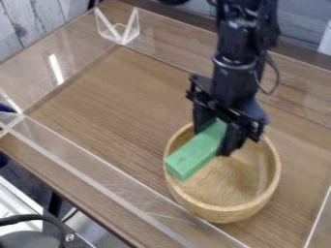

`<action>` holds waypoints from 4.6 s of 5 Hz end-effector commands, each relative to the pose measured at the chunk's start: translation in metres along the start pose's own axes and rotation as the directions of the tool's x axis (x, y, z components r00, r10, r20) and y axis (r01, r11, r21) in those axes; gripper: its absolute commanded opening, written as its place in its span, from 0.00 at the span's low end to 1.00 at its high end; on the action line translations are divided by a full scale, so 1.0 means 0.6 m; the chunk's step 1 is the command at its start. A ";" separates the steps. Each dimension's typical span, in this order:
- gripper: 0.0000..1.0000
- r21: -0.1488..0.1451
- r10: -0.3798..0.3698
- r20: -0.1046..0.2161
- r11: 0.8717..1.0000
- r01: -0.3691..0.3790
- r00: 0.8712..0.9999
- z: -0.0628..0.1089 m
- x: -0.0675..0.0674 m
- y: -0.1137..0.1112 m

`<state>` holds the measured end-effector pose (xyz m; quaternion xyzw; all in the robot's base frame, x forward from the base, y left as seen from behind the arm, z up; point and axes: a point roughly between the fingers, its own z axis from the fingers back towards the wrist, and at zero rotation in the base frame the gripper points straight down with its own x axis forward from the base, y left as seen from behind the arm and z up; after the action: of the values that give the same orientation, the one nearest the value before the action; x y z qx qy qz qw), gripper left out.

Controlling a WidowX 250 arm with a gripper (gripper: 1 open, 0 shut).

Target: Remove the green block from inside the brown bowl and put it on the table

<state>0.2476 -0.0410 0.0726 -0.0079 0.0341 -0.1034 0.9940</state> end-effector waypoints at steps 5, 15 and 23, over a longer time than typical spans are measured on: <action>0.00 0.035 0.148 0.074 0.988 -0.151 0.986 0.005 -0.044 0.248; 0.00 0.007 0.168 0.024 0.986 -0.168 0.986 -0.036 -0.033 0.256; 0.00 -0.024 0.194 0.024 0.981 -0.193 0.981 -0.036 -0.023 0.261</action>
<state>0.2546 0.1076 0.0368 -0.0271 0.0467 -0.0099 0.9985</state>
